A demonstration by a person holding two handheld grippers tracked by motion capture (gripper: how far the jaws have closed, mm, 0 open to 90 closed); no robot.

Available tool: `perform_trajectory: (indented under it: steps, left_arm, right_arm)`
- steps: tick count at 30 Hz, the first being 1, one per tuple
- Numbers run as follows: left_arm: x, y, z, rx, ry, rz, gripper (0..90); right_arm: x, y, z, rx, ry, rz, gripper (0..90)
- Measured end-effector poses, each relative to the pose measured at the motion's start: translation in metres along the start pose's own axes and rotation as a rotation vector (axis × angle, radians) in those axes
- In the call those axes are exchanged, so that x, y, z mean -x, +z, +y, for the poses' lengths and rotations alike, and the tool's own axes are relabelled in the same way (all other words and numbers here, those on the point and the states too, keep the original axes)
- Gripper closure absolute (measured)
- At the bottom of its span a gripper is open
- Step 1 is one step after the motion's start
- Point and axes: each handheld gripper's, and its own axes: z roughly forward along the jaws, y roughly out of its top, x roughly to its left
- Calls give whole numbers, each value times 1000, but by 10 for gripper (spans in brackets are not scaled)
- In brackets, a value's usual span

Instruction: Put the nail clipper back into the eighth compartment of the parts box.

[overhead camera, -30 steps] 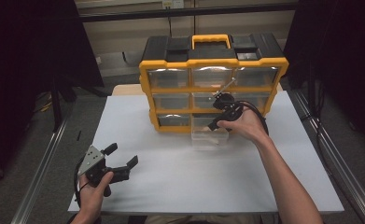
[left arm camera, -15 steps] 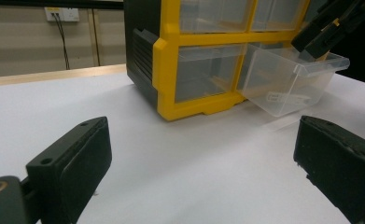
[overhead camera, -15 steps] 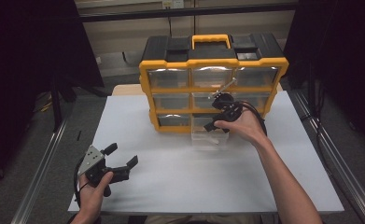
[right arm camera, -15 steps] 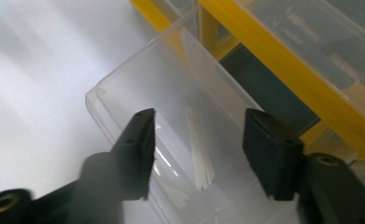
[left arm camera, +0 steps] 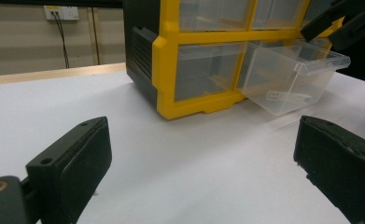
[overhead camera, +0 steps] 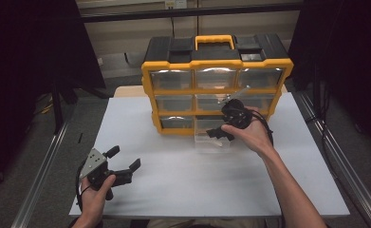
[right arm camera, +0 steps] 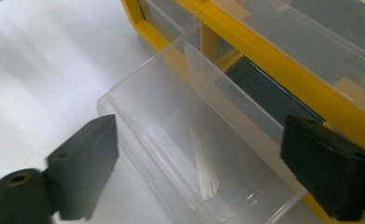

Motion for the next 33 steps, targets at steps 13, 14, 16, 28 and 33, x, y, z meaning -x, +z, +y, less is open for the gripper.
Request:
perform_trajectory:
  steps: [13, 14, 16, 28, 33]
  left_arm:
    - [0, 0, 0, -1, 2, -6, 43]
    - [0, 0, 0, -1, -1, -6, 43]
    - [0, 0, 0, -2, 0, -3, 43]
    - [0, -1, 1, 8, -3, 4, 43]
    - [0, -1, 1, 9, 0, 0, 44]
  right_arm:
    - [-3, -10, -29, 164, 10, -88, 69]
    - [-3, -9, -31, 179, 15, -98, 69]
    - [-5, -8, -37, 204, 29, -114, 67]
    - [-18, -14, -63, 347, 30, -194, 38]
    - [-22, -14, -75, 396, 42, -229, 38]
